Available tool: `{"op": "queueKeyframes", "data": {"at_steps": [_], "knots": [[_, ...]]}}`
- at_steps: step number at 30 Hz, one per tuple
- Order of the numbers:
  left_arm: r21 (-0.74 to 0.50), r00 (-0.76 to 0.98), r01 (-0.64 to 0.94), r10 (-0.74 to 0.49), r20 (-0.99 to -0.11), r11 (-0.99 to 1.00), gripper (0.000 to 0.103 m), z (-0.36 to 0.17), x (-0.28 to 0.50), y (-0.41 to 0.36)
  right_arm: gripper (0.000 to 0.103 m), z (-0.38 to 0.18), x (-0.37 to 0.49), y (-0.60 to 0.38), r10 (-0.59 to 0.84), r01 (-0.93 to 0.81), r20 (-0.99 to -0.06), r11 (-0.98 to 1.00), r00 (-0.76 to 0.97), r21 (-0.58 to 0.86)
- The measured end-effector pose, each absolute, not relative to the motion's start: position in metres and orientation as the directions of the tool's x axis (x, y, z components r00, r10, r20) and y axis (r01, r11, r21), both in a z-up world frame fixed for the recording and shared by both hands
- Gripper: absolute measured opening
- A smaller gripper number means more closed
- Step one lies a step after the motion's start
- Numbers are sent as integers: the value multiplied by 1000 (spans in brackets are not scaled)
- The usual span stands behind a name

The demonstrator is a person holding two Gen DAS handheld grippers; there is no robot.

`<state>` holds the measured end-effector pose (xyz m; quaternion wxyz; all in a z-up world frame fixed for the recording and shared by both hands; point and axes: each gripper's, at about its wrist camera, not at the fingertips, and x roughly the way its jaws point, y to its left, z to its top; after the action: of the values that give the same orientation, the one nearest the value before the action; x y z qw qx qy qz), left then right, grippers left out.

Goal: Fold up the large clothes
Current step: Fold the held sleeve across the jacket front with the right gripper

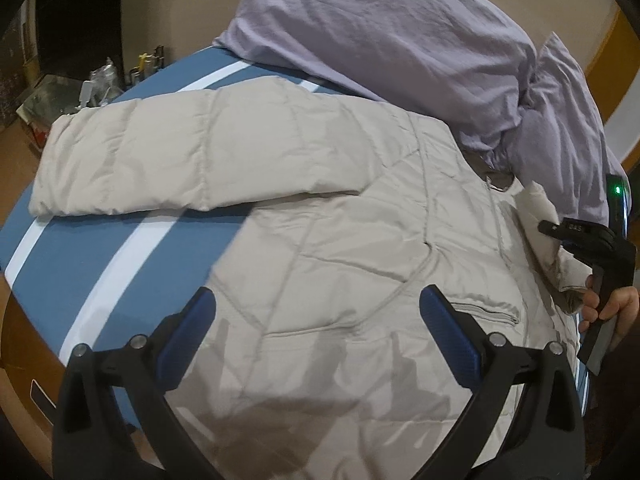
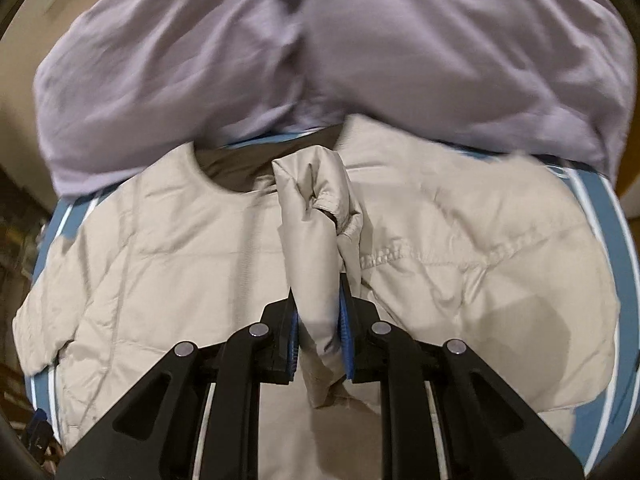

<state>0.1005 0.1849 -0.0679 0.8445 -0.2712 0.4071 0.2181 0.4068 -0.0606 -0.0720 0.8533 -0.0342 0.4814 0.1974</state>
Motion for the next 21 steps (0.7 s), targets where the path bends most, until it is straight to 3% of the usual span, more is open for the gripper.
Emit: {"op": "queueKeyframes", "data": {"at_steps": [8,14,17,19,21], "knots": [[-278,567,-622,175,-805,732,101,-67,88,195,17,-68,402,-17,378,-426,-824,885,423,188],[-277,564,-625,176,-807,730,101,-67,89,198,19,-96,389,-4,373,-472,-856,863,358,179],[-280,569,-615,170,-805,737,101,-66,92,199,32,-99,382,-5,384,-500,-859,847,340,181],[-282,570,-607,160,-806,743,101,-65,95,200,52,-91,379,-9,423,-513,-846,830,324,219],[-283,571,-607,160,-805,743,101,-64,98,204,58,-80,379,-17,455,-507,-822,826,343,246]]}}
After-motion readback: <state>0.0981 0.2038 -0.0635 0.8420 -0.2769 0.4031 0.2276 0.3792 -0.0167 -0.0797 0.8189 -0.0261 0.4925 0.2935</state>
